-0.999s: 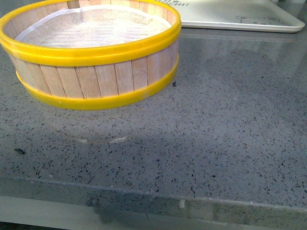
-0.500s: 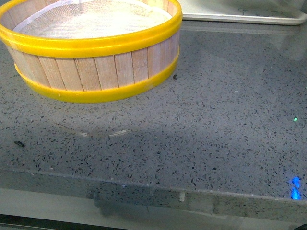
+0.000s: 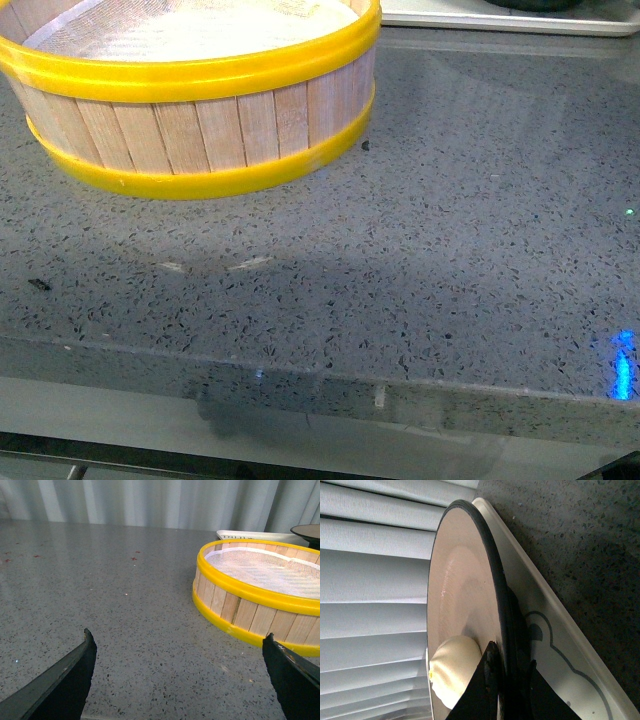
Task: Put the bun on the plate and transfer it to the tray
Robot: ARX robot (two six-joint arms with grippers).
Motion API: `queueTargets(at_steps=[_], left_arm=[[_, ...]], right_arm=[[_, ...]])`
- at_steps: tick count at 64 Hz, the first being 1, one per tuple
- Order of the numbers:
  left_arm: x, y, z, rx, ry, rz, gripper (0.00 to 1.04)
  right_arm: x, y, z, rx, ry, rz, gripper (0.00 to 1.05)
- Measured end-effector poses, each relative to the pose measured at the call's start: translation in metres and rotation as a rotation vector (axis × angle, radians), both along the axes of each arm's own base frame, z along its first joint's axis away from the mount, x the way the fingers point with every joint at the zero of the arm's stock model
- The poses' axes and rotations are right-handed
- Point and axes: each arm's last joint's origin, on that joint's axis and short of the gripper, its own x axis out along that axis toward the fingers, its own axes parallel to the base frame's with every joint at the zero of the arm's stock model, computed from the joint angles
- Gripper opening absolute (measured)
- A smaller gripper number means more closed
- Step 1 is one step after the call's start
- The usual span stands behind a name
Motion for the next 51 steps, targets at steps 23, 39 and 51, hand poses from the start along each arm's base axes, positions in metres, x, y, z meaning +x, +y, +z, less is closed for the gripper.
queueTargets(at_steps=[23,39,51], left_arm=[[0.0,0.0,0.0,0.0,0.0,0.0,0.98],[0.0,0.0,0.0,0.0,0.0,0.0,0.98],[0.0,0.0,0.0,0.0,0.0,0.0,0.98]], right_arm=[[0.011,-0.003,0.008,0.011,-0.037,0.038,0.49],[-0.007,0.0,0.011,0.041,-0.037,0.04,0.88],[-0.04,0.006,0.022,0.055,-0.039,0.04,0.96]])
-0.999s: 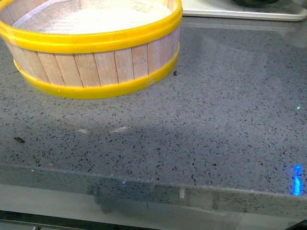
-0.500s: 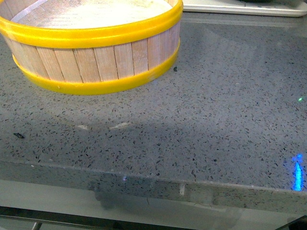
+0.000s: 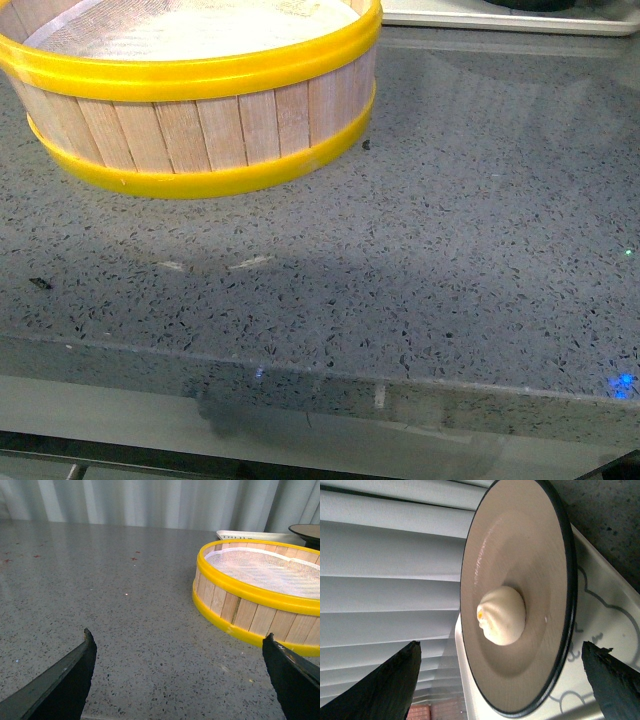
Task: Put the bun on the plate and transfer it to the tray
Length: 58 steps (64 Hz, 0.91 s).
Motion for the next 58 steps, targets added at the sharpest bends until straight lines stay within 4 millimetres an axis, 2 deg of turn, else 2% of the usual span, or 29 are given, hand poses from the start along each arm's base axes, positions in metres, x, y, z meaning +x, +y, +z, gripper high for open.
queueTargets(at_steps=[15,26,35,41,44,50,58], left_arm=[[0.0,0.0,0.0,0.0,0.0,0.0,0.98],[0.0,0.0,0.0,0.0,0.0,0.0,0.98],[0.0,0.0,0.0,0.0,0.0,0.0,0.98],[0.0,0.0,0.0,0.0,0.0,0.0,0.98],[0.0,0.0,0.0,0.0,0.0,0.0,0.98],[0.0,0.0,0.0,0.0,0.0,0.0,0.98],[0.0,0.0,0.0,0.0,0.0,0.0,0.98]], right_arm=[[-0.052,-0.018,0.003,-0.03,0.028,-0.115,0.96],[-0.11,-0.042,0.019,-0.209,-0.006,-0.282,0.96],[-0.164,-0.051,0.045,-0.529,-0.104,-0.455,0.96],[-0.199,-0.046,0.059,-0.773,-0.19,-0.501,0.96],[-0.223,-0.038,0.064,-0.969,-0.242,-0.521,0.96],[-0.249,-0.026,0.061,-1.207,-0.282,-0.514,0.96],[-0.28,-0.007,0.045,-1.469,-0.296,-0.442,0.96]])
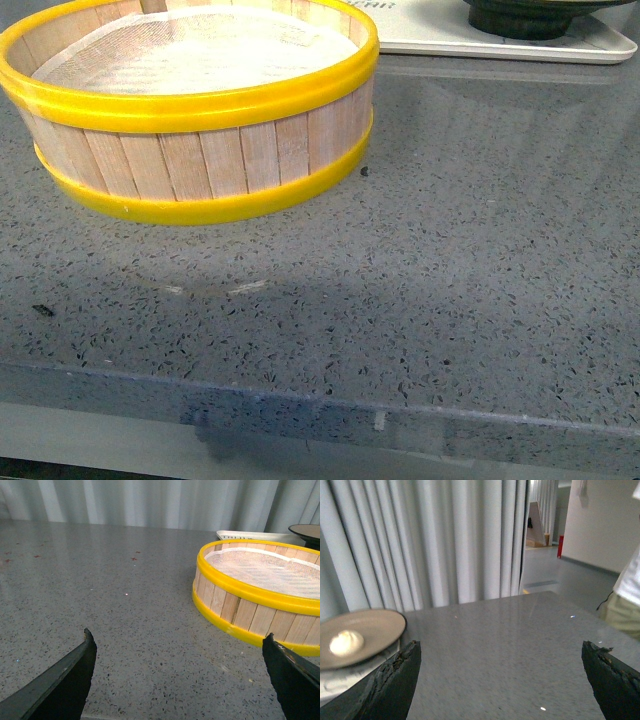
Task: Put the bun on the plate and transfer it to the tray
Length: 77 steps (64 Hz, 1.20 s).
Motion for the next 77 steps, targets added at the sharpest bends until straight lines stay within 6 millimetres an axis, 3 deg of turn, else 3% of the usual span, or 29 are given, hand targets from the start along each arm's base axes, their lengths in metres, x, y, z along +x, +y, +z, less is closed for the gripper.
queueTargets(at_steps=[6,11,18,42,77], left_arm=[[0.0,0.0,0.0,0.0,0.0,0.0,0.98],[0.0,0.0,0.0,0.0,0.0,0.0,0.98],[0.0,0.0,0.0,0.0,0.0,0.0,0.98],[0.0,0.0,0.0,0.0,0.0,0.0,0.98],[0.0,0.0,0.0,0.0,0.0,0.0,0.98]], right_arm=[[-0.022,0.018,-0.014,-0.153,0.058,0.072,0.94],[-0.036,0.032,-0.022,-0.068,0.117,0.27,0.8],[-0.051,0.046,-0.042,0.039,0.142,0.339,0.62],[-0.064,0.064,-0.074,0.084,0.128,0.351,0.01],[-0.074,0.064,-0.097,0.086,0.123,0.345,0.02]])
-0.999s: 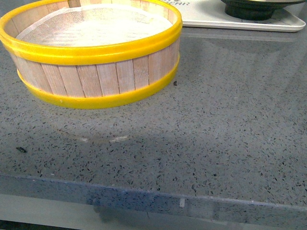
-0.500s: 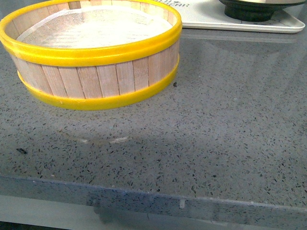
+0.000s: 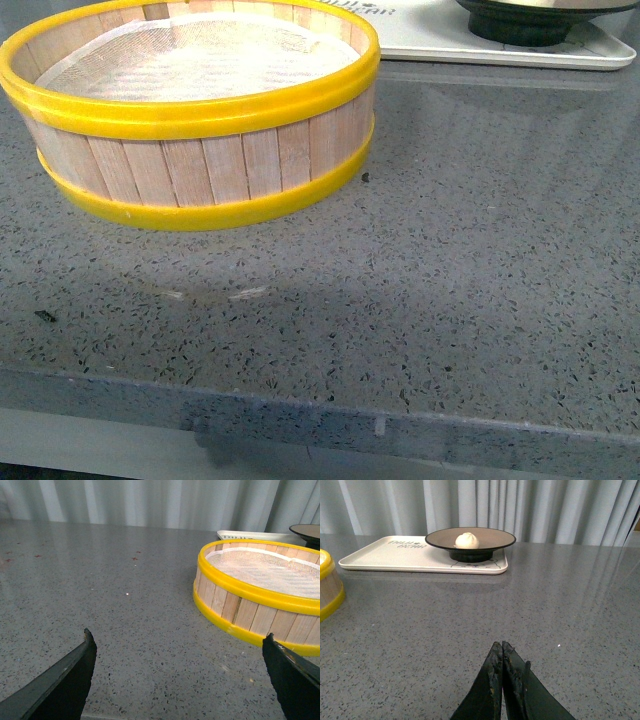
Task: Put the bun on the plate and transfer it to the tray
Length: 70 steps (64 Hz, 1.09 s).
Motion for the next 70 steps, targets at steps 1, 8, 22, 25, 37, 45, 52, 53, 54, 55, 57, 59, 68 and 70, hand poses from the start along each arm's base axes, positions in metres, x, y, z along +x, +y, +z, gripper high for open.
queueTargets(at_steps=[1,8,22,25,37,45,52,53,54,55,57,59,68,70], left_arm=[[0.0,0.0,0.0,0.0,0.0,0.0,0.98],[0.0,0.0,0.0,0.0,0.0,0.0,0.98],[0.0,0.0,0.0,0.0,0.0,0.0,0.98],[0.0,0.0,0.0,0.0,0.0,0.0,0.98],[0.0,0.0,0.0,0.0,0.0,0.0,0.98],[0.0,0.0,0.0,0.0,0.0,0.0,0.98],[0.0,0.0,0.0,0.0,0.0,0.0,0.98],[0.0,0.0,0.0,0.0,0.0,0.0,0.98],[0.0,0.0,0.0,0.0,0.0,0.0,0.98],[0.0,0.0,0.0,0.0,0.0,0.0,0.98],[0.0,0.0,0.0,0.0,0.0,0.0,0.98],[0.0,0.0,0.0,0.0,0.0,0.0,0.98],[0.0,0.0,0.0,0.0,0.0,0.0,0.98],[0.0,0.0,0.0,0.0,0.0,0.0,0.98]], right_arm=[[0.0,0.0,-0.001,0.0,0.001,0.0,0.02],[-0.007,0.0,-0.006,0.0,0.029,0.001,0.02],[-0.011,0.0,-0.013,0.0,0.0,0.0,0.02],[-0.011,0.0,-0.013,0.0,-0.002,0.001,0.02],[-0.011,0.0,-0.013,0.0,-0.002,0.0,0.02],[-0.011,0.0,-0.013,0.0,-0.002,0.0,0.04],[-0.011,0.0,-0.013,0.0,-0.002,0.0,0.21],[-0.011,0.0,-0.013,0.0,-0.002,0.0,0.25],[-0.011,0.0,-0.013,0.0,-0.002,0.0,0.27],[-0.011,0.0,-0.013,0.0,-0.002,0.0,0.28],[-0.011,0.0,-0.013,0.0,-0.002,0.0,0.34],[-0.011,0.0,-0.013,0.0,-0.002,0.0,0.39],[-0.011,0.0,-0.013,0.0,-0.002,0.0,0.6],[-0.011,0.0,-0.013,0.0,-0.002,0.0,0.66]])
